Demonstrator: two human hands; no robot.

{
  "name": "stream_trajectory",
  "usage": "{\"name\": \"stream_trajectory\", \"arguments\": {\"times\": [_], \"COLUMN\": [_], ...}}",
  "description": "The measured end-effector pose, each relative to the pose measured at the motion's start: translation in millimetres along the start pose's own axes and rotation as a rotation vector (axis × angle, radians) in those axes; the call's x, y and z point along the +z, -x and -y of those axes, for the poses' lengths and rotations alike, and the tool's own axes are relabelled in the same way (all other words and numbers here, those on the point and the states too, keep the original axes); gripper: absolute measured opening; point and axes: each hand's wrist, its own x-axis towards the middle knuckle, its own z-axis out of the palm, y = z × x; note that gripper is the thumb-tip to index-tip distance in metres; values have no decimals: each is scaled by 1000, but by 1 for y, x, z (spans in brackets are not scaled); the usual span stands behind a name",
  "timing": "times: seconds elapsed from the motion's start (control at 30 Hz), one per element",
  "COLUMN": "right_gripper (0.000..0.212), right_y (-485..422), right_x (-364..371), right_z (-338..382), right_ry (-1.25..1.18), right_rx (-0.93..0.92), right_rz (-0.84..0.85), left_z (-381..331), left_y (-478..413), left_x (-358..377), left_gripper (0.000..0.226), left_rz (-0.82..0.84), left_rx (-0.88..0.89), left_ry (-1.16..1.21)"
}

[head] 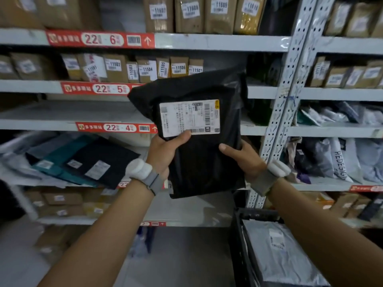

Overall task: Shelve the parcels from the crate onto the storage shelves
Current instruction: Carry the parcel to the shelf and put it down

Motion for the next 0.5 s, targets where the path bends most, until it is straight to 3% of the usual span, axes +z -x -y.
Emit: {"name": "stream_trajectory", "arguments": {"times": [0.13, 0.27, 0.43, 0.5], "right_gripper": [50, 45, 32, 33], "right_y": [7, 10, 8, 5], "right_x": [19, 26, 25, 20], "right_z": [17, 28, 51, 60], "right_ry": [-157, -187, -210, -230], "right_rx": [-120, -201, -241, -250], "right_rz": [14, -32, -129, -156], "left_z": [-32, -39, -43, -45], "left_y": [-4, -6, -13, -16], "left_x": [3, -4, -35, -45], "left_gripper": [26, 30, 60, 55], "left_rz": [57, 69, 107, 117], "left_rx": [91, 95, 77, 67], "left_ry": [-101, -182, -396, -476]}}
